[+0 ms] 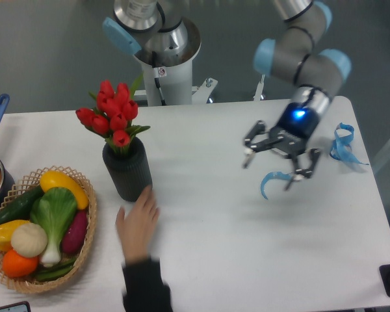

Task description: Insert the flowers into the vase

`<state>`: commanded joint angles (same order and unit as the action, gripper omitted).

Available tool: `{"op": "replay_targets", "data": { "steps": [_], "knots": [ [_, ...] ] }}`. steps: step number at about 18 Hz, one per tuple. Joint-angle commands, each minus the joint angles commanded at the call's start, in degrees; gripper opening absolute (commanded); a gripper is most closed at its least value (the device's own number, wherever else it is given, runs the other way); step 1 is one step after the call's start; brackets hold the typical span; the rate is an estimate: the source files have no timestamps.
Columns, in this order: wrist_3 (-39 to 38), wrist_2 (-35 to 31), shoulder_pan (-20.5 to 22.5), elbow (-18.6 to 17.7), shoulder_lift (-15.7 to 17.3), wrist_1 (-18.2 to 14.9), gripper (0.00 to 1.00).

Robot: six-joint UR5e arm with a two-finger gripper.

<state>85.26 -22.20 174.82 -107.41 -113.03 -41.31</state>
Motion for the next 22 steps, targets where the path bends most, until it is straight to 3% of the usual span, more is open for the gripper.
{"op": "replay_targets", "data": {
  "steps": [3,8,12,19,22],
  "knots": [
    [-4.1,-12.3,-0.6,1.8,0.3,0.0,1.00],
    [-11.1,-35.2,-6.2,6.9,-0.4,-0.4,1.00],
    [-11.0,-55.8,-11.4,8.9,-1.2,-0.4,1.00],
    [-10.4,-58.6,-12.3,8.3,-1.0,-0.6,1.00],
    [-10.5,-62.6,-14.1,7.9,-1.1,-0.5,1.00]
  ]
}}
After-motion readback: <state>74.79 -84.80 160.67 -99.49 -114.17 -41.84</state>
